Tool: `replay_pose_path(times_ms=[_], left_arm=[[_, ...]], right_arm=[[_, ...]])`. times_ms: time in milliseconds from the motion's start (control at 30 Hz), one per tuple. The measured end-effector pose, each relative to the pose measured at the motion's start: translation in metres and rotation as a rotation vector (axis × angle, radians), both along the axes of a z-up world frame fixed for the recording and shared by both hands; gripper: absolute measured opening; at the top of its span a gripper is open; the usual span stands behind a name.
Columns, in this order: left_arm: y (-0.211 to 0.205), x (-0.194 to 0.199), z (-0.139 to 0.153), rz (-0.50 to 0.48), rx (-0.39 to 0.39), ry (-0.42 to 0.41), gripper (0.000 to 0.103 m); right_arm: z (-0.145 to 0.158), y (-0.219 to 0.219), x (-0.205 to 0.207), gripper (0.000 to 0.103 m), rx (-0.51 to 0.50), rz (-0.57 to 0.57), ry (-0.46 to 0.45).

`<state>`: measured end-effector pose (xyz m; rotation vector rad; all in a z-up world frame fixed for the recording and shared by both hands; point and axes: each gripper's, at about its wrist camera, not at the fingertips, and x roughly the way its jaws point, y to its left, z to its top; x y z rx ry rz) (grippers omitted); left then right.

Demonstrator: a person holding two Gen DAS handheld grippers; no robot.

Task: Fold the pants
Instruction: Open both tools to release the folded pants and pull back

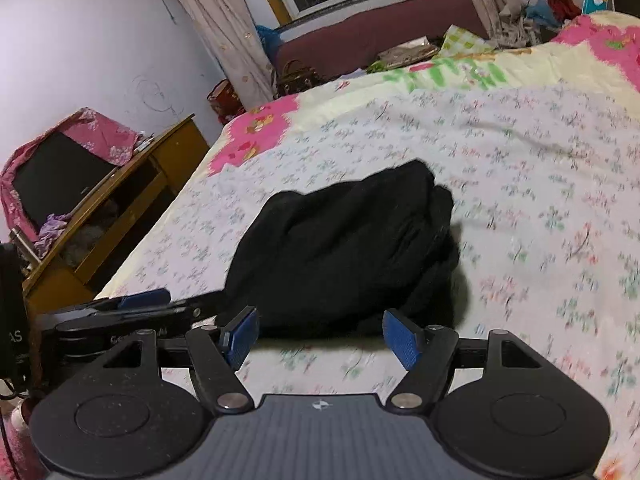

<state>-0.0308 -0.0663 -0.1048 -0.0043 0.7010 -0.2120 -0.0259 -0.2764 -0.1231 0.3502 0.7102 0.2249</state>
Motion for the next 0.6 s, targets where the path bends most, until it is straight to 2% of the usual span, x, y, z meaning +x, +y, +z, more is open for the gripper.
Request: replay_pose_path(times_ms=[233,600], left_arm=[[0.008,-0.012,0.001,0.018,-0.049,-0.005,0.103],[0.000,-0.031,0.001,0.012,0.013,-0.019,0.103]], right_arm=[[0.002,0.012,-0.013,0.065,0.021,0.007,0.010],[0.003,0.025,-0.025,0.069,0.017,0.021,0.005]])
